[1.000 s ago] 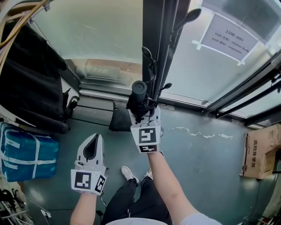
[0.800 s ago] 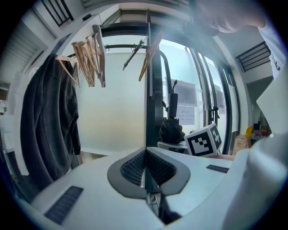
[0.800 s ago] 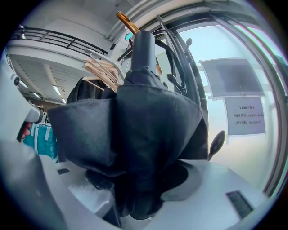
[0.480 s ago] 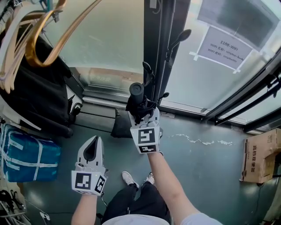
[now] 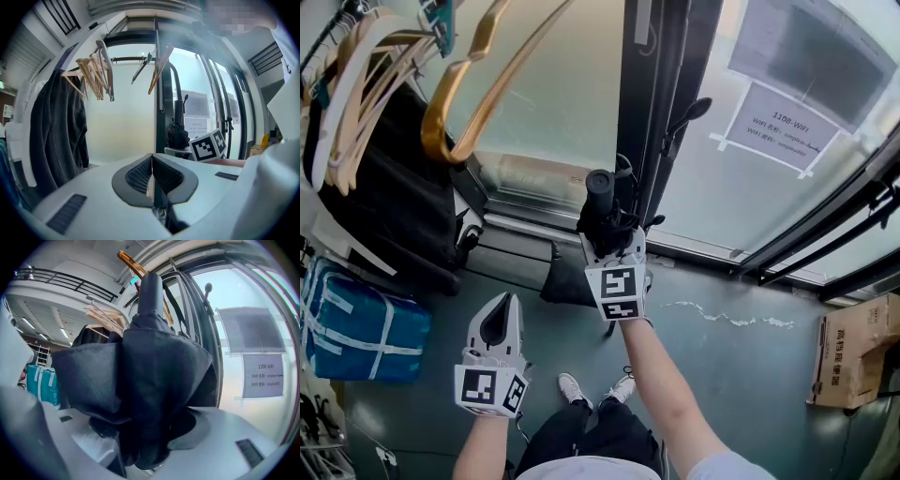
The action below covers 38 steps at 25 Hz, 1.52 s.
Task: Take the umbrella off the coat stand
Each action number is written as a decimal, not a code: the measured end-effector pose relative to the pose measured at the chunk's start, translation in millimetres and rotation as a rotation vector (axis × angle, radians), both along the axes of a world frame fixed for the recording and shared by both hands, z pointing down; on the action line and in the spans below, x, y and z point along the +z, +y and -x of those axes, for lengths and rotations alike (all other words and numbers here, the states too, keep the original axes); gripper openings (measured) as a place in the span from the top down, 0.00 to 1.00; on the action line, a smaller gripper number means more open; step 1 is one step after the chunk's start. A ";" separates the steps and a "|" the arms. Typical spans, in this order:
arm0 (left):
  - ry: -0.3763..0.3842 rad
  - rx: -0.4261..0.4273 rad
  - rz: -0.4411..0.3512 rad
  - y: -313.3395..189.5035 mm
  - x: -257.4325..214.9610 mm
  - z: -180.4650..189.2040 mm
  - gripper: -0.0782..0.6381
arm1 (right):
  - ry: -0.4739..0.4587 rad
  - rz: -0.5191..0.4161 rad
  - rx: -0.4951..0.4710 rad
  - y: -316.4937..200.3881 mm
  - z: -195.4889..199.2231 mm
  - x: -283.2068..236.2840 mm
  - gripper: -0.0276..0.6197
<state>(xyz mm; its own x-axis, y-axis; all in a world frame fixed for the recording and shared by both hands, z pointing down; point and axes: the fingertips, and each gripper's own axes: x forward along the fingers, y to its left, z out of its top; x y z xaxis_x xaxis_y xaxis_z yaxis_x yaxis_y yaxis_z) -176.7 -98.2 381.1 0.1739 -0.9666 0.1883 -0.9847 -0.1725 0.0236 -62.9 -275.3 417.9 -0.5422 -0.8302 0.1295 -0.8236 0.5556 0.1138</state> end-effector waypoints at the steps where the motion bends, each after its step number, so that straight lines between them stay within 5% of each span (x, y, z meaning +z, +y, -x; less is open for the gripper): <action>1: 0.001 -0.006 0.000 0.8 -1.4 1.3 0.86 | 0.008 -0.001 -0.006 -3.0 1.2 -0.7 0.55; 38: 0.018 -0.126 -0.030 11.5 -29.5 40.3 0.86 | -0.026 0.055 -0.129 -53.2 59.7 -26.7 0.55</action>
